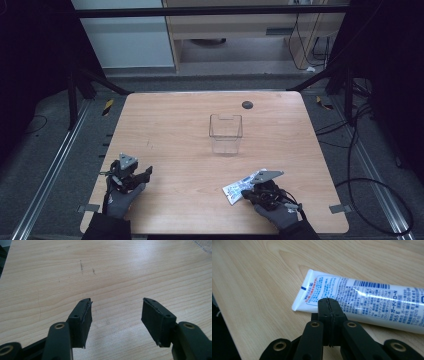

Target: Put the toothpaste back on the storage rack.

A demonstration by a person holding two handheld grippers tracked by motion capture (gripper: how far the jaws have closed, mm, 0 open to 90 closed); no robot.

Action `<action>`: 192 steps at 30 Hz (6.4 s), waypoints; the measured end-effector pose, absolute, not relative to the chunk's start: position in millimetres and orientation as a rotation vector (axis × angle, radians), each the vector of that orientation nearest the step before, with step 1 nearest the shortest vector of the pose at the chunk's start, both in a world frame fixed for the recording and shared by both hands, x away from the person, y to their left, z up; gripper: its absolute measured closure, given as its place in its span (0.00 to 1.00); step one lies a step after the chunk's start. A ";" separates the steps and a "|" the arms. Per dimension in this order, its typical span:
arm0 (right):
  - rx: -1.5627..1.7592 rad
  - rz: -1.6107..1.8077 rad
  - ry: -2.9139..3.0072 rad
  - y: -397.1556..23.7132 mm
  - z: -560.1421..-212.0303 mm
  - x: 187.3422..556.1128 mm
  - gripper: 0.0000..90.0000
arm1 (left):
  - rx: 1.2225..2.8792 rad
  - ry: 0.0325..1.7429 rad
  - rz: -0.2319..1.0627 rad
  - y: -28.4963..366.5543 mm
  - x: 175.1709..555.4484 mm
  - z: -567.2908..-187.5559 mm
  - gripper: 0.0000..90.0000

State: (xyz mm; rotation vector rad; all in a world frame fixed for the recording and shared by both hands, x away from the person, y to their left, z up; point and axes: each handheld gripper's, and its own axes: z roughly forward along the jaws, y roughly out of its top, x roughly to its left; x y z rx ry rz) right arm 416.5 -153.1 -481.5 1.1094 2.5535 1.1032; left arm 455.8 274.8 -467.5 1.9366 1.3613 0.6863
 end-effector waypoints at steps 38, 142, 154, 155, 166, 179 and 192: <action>1.319 0.987 2.306 -204.0 -471.2 487.1 1.00 | 1.934 1.368 0.688 276.3 456.6 -468.2 0.44; 1.248 0.949 2.372 -157.9 -415.0 450.6 0.48 | 1.950 1.364 0.681 276.1 458.4 -469.8 0.43; 1.253 0.853 2.445 -142.0 -426.7 459.0 0.45 | 1.952 1.363 0.676 275.9 458.6 -469.9 0.43; 1.252 0.846 2.449 -141.1 -427.8 459.6 0.45 | 1.953 1.363 0.676 275.9 458.6 -469.9 0.43; 1.283 0.790 2.493 -135.0 -441.9 465.6 0.45 | 1.953 1.362 0.674 275.9 458.7 -469.8 0.43; 1.310 0.740 2.529 -131.9 -456.1 468.2 0.44 | 1.953 1.360 0.673 275.7 458.8 -469.9 0.43; 1.339 0.684 2.557 -131.6 -469.5 472.1 0.43 | 1.956 1.358 0.672 275.7 458.9 -469.8 0.43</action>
